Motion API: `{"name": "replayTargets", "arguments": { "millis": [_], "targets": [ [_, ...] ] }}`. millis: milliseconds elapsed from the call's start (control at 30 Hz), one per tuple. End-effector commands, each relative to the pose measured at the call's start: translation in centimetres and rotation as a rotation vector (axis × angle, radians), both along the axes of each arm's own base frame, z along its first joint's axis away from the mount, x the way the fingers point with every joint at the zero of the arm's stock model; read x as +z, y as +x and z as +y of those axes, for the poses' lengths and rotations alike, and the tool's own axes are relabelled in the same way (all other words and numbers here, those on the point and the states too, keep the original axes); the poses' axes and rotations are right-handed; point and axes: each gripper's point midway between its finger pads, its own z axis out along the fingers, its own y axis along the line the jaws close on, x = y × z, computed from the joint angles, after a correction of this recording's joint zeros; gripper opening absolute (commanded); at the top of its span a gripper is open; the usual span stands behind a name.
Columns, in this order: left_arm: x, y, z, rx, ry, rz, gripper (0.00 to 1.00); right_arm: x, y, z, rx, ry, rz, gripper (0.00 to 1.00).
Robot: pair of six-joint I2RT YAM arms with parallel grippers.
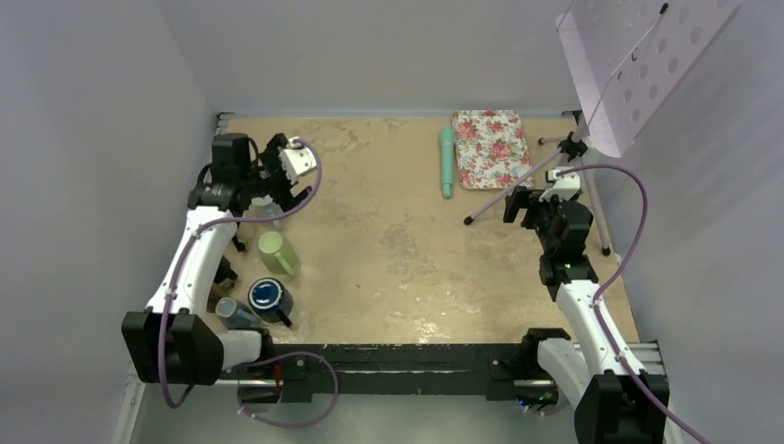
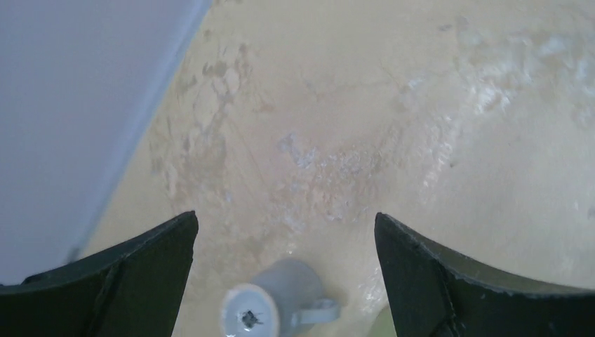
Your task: Turn the mug right side up
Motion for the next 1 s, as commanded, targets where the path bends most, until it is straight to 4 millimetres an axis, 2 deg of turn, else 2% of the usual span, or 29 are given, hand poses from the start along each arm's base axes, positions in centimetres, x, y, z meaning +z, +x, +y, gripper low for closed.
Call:
{"name": "replayTargets", "arguments": {
  "millis": [0, 67, 133, 267, 433, 533, 633, 767, 967],
  "targets": [
    [-3.5, -15.7, -1.0, -0.784, 0.392, 0.293, 0.95, 2.1, 0.3, 1.1, 0.06, 0.006, -0.057, 0.95],
    [-5.9, -17.2, 2.0, -0.864, 0.667, 0.375, 0.81, 2.4, 0.3, 1.2, 0.07, 0.012, -0.066, 0.95],
    [-6.9, -17.8, 3.6, -0.92, 0.826, 0.366, 0.71, 2.6, 0.3, 1.4, 0.077, 0.014, -0.075, 0.95],
    [-8.0, -17.9, 3.8, -1.007, 0.963, 0.348, 0.71, 2.7, 0.2, 1.5, 0.084, 0.018, -0.082, 0.95],
    [-10.8, -17.2, 3.4, -1.037, 1.028, 0.339, 0.7, 2.6, 0.1, 1.7, 0.091, 0.028, -0.082, 0.95],
    [-12.1, -16.7, 4.3, -1.048, 1.09, 0.373, 0.7, 2.6, -0.1, 1.6, 0.086, 0.03, -0.086, 0.95],
    [-12.9, -15.0, 4.6, -0.995, 1.134, 0.362, 0.67, 2.8, -0.2, 1.7, 0.088, 0.029, -0.093, 0.94],
    [-13.3, -12.9, 3.5, -0.962, 1.127, 0.293, 0.63, 2.7, -0.2, 1.9, 0.097, 0.034, -0.092, 0.94],
    [-15.2, -13.0, 4.6, -0.986, 1.192, 0.322, 0.55, 2.7, -0.3, 1.8, 0.095, 0.032, -0.093, 0.94]
  ]
}}
